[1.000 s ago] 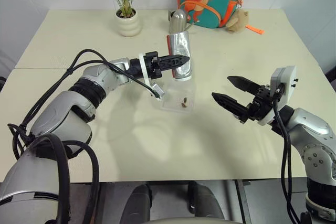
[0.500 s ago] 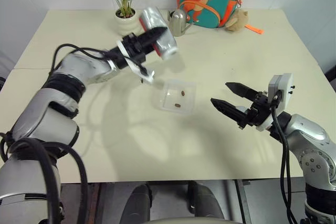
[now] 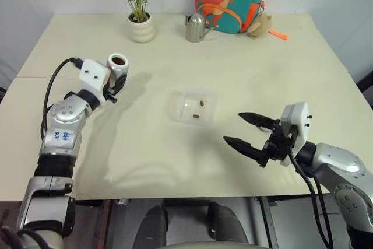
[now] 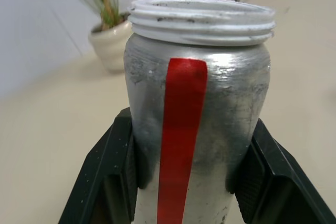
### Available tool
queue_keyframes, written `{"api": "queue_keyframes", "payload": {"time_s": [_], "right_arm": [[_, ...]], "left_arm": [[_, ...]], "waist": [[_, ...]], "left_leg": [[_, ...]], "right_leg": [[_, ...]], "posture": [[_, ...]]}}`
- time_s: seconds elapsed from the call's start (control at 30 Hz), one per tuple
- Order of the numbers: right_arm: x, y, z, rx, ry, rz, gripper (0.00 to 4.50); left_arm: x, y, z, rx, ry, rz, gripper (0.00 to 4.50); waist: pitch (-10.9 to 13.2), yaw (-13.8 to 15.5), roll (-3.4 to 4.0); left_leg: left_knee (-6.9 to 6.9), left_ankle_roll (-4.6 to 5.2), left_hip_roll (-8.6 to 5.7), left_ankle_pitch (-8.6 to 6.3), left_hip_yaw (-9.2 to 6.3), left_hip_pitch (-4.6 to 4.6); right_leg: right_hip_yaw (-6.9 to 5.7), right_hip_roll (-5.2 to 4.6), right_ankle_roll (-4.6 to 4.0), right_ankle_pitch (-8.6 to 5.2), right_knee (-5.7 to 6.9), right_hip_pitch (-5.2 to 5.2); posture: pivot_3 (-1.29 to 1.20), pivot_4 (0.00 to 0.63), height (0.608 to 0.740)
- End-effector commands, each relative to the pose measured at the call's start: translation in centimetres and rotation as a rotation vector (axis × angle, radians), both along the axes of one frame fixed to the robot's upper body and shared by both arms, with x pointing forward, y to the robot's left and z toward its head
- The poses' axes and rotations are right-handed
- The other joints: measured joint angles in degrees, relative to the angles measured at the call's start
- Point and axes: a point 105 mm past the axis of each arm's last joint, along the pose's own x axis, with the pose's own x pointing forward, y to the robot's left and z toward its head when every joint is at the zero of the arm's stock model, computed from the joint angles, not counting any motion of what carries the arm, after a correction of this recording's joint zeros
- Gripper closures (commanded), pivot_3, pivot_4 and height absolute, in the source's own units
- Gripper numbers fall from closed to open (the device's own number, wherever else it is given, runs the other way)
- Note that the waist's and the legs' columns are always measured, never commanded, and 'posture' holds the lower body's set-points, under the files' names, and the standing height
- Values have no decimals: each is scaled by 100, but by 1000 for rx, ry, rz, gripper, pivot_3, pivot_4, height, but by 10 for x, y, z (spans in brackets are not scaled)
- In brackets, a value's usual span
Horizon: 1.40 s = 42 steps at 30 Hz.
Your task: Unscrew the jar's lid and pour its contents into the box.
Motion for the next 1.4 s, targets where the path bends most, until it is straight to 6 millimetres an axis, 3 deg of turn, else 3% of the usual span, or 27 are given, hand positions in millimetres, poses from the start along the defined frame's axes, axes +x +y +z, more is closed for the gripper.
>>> {"api": "queue_keyframes", "payload": {"time_s": [0.03, 0.13, 0.3, 0.63, 0.7, 0.9, 1.17, 1.4], "right_arm": [[-3, 4, 7, -3, -50, 10, 15], [2, 5, 7, -13, -66, 12, 15], [12, 5, 2, -30, -76, 20, 15], [51, -16, -4, -58, -76, -43, 15], [56, -18, -2, -49, -78, -51, 0], [54, -17, -1, -55, -90, -23, 0], [51, -21, 7, -122, -180, 3, 0], [56, -37, 13, -147, -193, -8, 0]], "left_arm": [[-11, 4, 7, -178, -46, -31, 2603], [-8, 14, -6, -187, -33, 37, 2603], [-6, 12, -34, -132, 3, 26, 2603], [-11, 19, -55, -135, -7, 43, 2603], [-11, 22, -54, -136, -14, 56, 1825], [-17, 30, -39, -198, -71, 60, 37], [-46, 50, -34, -107, -41, 2, 37], [-75, 75, -37, 91, 73, -53, 37]], "waist": [[-1, -11, 0], [-6, -42, -9], [-11, -48, -18], [-14, -48, -22], [-14, -59, -21], [-14, -54, -22], [-13, -68, -21], [-12, -68, -20]], "left_leg": [[-8, 0, 1, 0, 1, 27], [-11, 0, 9, 0, 0, 68], [-9, 4, 9, 6, 1, 68], [-17, 3, 8, -2, 1, 63], [-16, 4, 8, -3, 1, 63], [-19, 3, 9, -4, 1, 56], [-25, 0, 12, -10, 3, 55], [-27, -2, 17, -15, 6, 55]], "right_leg": [[0, 1, -6, 4, -9, 25], [-5, 7, -17, -1, -27, 73], [-5, 7, -27, 4, -32, 73], [-5, 6, -17, 10, -31, 66], [-5, 6, -17, 10, -31, 66], [-6, 7, -17, 9, -31, 57], [-6, 7, -19, 8, -40, 54], [-12, 7, -62, -16, -48, 53]], "posture": [[0, 150, 740], [0, 150, 740], [0, 150, 740], [0, 150, 740], [0, 150, 740], [0, 150, 740], [0, 150, 740], [0, 150, 740]]}}
